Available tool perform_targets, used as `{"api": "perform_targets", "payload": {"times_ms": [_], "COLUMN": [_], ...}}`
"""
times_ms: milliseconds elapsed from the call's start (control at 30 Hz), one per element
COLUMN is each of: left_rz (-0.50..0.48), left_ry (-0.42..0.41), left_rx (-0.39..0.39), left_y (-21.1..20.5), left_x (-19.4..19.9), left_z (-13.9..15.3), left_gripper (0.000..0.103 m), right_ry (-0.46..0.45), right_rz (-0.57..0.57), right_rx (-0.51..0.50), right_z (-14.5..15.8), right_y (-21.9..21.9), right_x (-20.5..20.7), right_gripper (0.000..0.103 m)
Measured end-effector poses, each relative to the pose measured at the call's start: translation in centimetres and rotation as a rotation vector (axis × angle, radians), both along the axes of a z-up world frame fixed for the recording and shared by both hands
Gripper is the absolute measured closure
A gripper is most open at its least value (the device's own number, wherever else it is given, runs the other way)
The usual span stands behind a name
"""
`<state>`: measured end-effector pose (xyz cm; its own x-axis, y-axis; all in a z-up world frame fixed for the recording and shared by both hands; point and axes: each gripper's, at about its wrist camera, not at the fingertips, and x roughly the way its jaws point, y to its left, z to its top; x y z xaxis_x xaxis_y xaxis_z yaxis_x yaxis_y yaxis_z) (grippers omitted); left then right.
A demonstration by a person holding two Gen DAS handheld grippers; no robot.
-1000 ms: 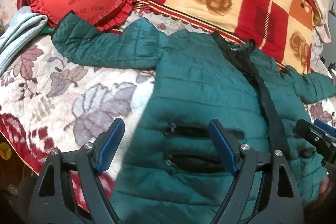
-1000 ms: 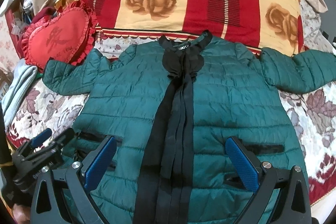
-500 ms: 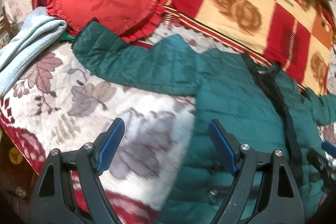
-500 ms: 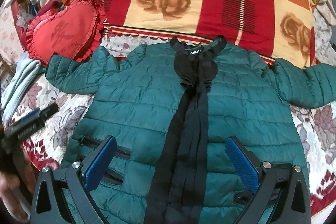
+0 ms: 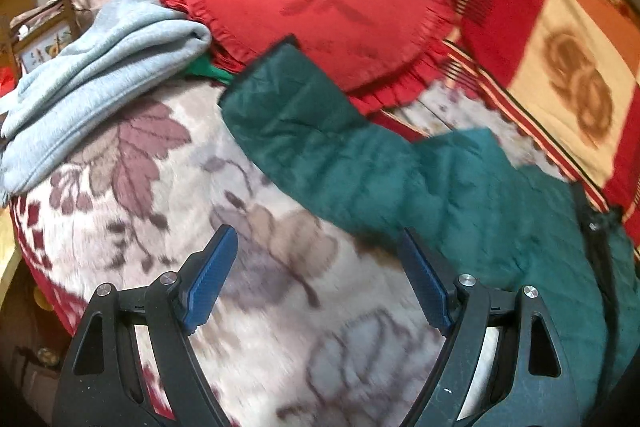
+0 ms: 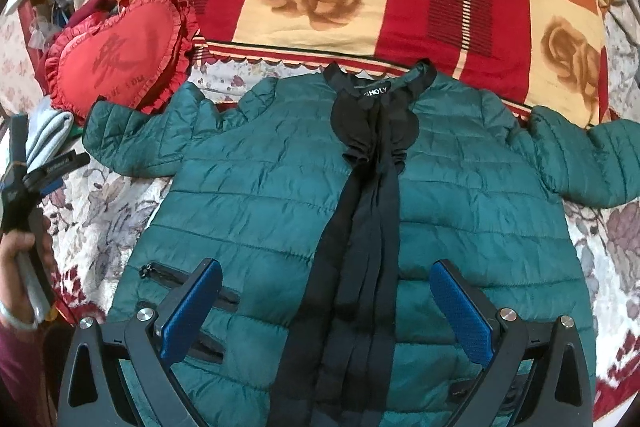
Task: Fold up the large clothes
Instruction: 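Move the left gripper to the jacket sleeve cuff and close on it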
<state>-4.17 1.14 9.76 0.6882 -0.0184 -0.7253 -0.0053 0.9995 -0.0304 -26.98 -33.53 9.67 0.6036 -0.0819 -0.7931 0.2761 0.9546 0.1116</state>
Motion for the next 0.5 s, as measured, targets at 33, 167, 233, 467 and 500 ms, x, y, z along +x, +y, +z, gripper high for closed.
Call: {"api": "perform_targets", "payload": {"times_ms": [33, 167, 233, 467, 500], "left_rz": [0.012, 0.060, 0.082, 0.162, 0.171], "left_ry": [-0.005, -0.025, -0.035, -0.040, -0.044], "left_rx": [0.008, 0.046, 0.068, 0.109, 0.114], "left_y": [0.4, 1.8, 2.3, 4.4, 4.6], "left_x": [0.8, 3.4, 4.6, 9.4, 9.9], "left_z": [-0.2, -0.9, -1.2, -2.8, -2.9], "left_gripper": [0.020, 0.020, 0.020, 0.020, 0.020], "right_ry": [0.004, 0.023, 0.033, 0.057, 0.060], "right_rz": [-0.001, -0.009, -0.013, -0.020, -0.018], "right_rx": [0.003, 0.026, 0.034, 0.055, 0.056], "right_z": [-0.1, -0.7, -1.0, -1.9, -1.9], "right_y": [-0.1, -0.6, -0.9, -1.2, -1.1], "right_x": [0.1, 0.5, 0.6, 1.1, 1.1], "right_gripper": [0.000, 0.000, 0.000, 0.000, 0.000]}}
